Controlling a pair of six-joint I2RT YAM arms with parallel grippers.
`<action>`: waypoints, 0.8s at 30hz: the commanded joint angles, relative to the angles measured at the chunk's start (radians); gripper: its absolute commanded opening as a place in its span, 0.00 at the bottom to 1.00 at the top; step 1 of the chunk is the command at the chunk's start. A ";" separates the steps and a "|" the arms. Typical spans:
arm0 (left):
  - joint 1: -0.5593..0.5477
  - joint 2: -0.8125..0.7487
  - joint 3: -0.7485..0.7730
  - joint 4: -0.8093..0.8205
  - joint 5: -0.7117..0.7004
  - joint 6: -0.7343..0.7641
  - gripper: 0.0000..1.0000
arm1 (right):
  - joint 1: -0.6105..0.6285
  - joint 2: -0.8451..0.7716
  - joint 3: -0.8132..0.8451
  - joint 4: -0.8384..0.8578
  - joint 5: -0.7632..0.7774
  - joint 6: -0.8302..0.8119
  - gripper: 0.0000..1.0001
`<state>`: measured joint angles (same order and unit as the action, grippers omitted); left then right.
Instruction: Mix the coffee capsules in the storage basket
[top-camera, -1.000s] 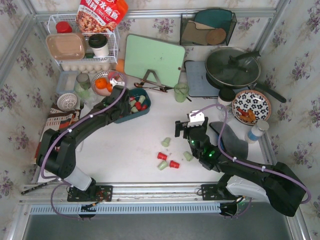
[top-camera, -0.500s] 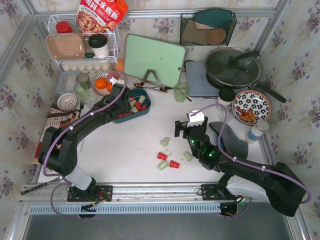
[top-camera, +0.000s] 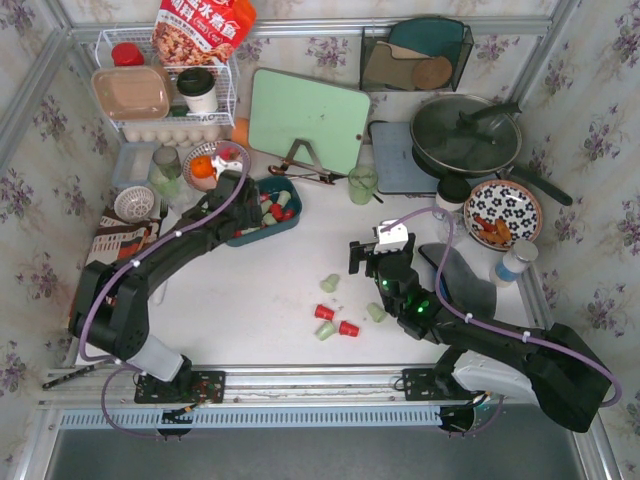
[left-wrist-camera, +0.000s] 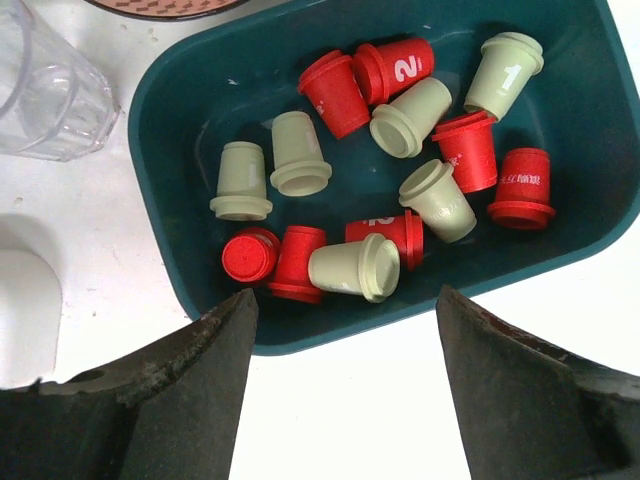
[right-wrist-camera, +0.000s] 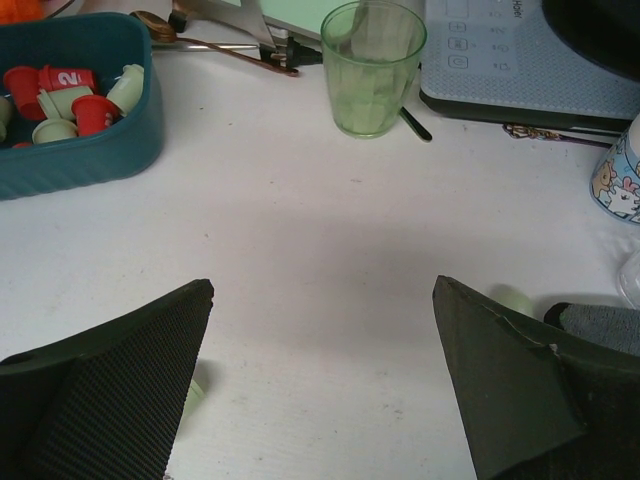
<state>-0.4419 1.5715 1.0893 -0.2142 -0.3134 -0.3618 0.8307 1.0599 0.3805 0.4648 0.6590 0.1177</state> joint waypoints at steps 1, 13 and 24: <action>0.000 -0.045 -0.025 0.056 -0.017 0.005 0.75 | 0.001 -0.004 0.011 0.018 0.015 -0.002 1.00; -0.004 -0.410 -0.280 0.090 -0.002 -0.026 0.78 | -0.003 -0.084 -0.079 0.185 0.240 -0.190 1.00; -0.007 -0.798 -0.567 0.117 -0.068 0.038 0.79 | -0.370 -0.116 -0.343 0.444 0.199 -0.094 0.92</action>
<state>-0.4503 0.8471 0.5797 -0.1299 -0.3431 -0.3893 0.5854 0.9363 0.0551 0.8818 0.9096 -0.1387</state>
